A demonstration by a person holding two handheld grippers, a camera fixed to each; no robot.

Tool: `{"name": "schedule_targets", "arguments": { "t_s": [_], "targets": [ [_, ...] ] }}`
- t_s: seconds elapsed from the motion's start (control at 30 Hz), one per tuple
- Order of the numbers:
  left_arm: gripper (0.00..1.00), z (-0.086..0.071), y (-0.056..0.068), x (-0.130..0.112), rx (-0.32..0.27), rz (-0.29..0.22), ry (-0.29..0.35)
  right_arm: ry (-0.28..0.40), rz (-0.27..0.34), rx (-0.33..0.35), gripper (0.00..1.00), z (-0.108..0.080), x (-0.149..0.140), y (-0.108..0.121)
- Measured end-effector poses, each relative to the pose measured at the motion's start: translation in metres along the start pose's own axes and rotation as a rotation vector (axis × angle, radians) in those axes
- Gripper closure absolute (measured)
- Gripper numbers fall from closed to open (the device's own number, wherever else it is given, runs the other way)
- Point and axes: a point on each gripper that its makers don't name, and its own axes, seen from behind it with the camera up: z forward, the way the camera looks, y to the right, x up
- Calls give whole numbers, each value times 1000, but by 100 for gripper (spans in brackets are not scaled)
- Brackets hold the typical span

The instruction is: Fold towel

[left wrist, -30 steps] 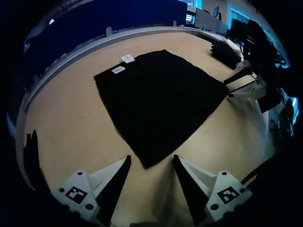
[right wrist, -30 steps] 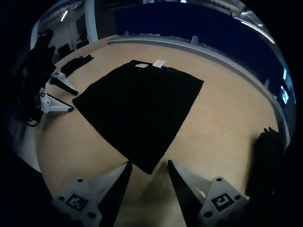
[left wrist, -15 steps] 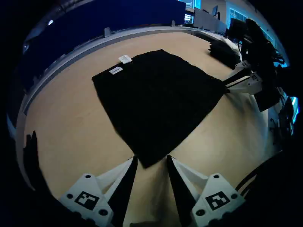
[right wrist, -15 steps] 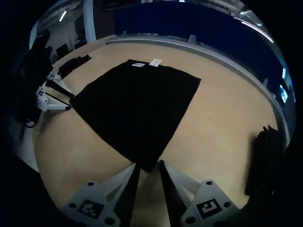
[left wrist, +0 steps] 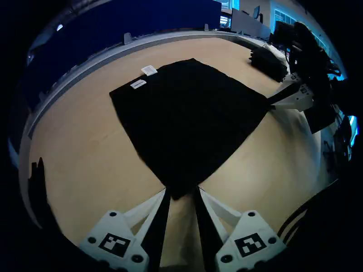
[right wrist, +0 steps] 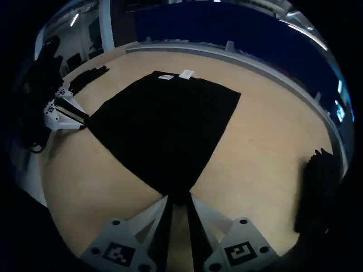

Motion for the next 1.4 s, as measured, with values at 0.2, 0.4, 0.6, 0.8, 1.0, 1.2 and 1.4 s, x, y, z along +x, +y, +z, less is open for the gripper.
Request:
{"name": "schedule_targets", "arguments": {
  "t_s": [0.2, 0.4, 0.6, 0.8, 1.0, 1.2, 1.4],
  "targets": [
    [93, 1, -7, 1, 30, -9, -2, -4, -3, 24, 85, 0, 0, -5],
    [93, 1, -7, 0, 40, 22, 3, -2, -4, 22, 88, -1, 1, -6],
    [94, -2, -6, 3, 42, 9, 4, 12, 6, 24, 88, -4, 7, -6],
    [93, -11, -8, 11, 54, -12, 14, 43, 7, 23, 88, -16, 20, -6],
    [93, -25, -9, 22, 76, -25, 22, 88, 2, 17, 88, -38, 41, -7],
    [93, -47, -7, 33, 91, -36, 30, 121, -10, 11, 88, -62, 59, -11],
    [94, -71, -3, 43, 106, -38, 30, 139, -21, 10, 88, -87, 72, -15]
  ]
}}
